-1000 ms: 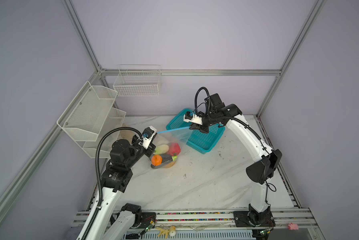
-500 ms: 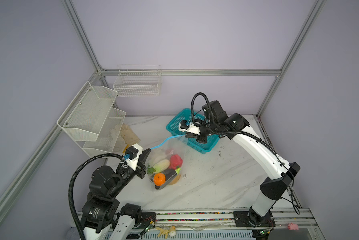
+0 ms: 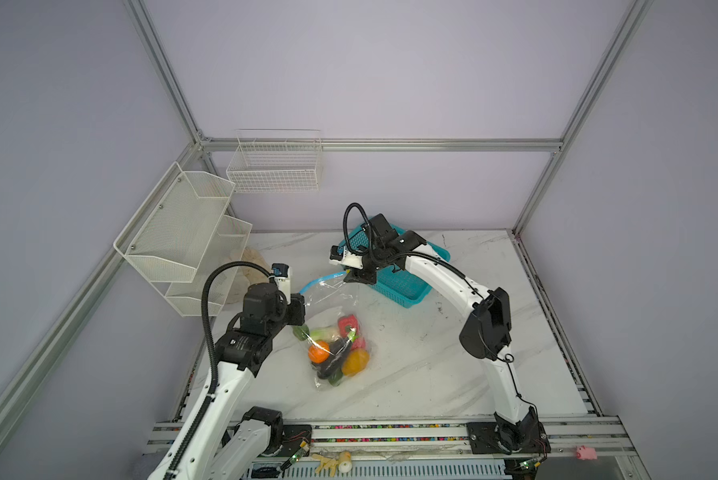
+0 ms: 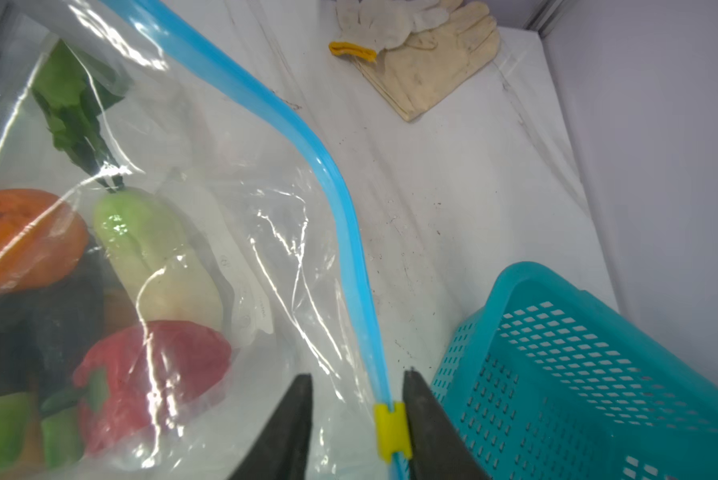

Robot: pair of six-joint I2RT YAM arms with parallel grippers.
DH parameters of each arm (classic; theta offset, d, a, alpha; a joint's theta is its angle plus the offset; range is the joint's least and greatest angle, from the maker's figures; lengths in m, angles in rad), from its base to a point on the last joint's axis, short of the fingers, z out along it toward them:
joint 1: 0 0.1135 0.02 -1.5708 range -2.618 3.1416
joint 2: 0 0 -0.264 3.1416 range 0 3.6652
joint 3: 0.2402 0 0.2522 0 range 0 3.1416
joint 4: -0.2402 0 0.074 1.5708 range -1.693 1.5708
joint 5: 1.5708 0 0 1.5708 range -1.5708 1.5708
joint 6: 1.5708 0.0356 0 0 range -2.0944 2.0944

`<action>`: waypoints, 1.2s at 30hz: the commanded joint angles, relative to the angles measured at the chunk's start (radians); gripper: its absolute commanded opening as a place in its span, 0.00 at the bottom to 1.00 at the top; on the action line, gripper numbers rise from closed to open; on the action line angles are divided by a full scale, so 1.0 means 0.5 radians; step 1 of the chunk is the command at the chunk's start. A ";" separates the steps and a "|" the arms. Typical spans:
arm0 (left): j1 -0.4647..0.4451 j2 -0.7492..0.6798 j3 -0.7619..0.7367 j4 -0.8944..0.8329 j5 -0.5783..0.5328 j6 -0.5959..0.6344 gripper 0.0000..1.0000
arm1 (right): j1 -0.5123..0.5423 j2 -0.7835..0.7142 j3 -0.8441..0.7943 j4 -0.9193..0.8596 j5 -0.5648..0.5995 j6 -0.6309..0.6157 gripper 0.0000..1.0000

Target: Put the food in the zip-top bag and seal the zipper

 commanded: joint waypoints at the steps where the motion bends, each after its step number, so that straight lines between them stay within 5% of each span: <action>1: 0.160 0.185 -0.022 0.203 -0.133 -0.118 0.02 | -0.051 0.109 0.285 0.039 -0.034 0.010 0.63; 11: 0.408 0.752 0.085 0.427 -0.081 -0.170 0.24 | -0.122 0.001 0.119 0.525 -0.005 0.184 0.85; 15: 0.473 0.885 0.118 0.498 -0.105 -0.163 0.80 | -0.186 -0.219 -0.163 0.831 0.033 0.401 0.88; 19: 0.484 0.911 0.190 0.528 -0.200 -0.110 1.00 | -0.230 -0.550 -0.698 1.334 0.124 0.688 0.90; 26: 0.507 0.833 0.308 0.447 -0.256 -0.131 1.00 | -0.297 -0.963 -1.373 1.767 0.244 1.139 0.90; 36: 0.454 0.192 0.065 0.203 0.033 -0.236 1.00 | -0.290 -1.654 -2.334 1.903 0.640 1.541 0.84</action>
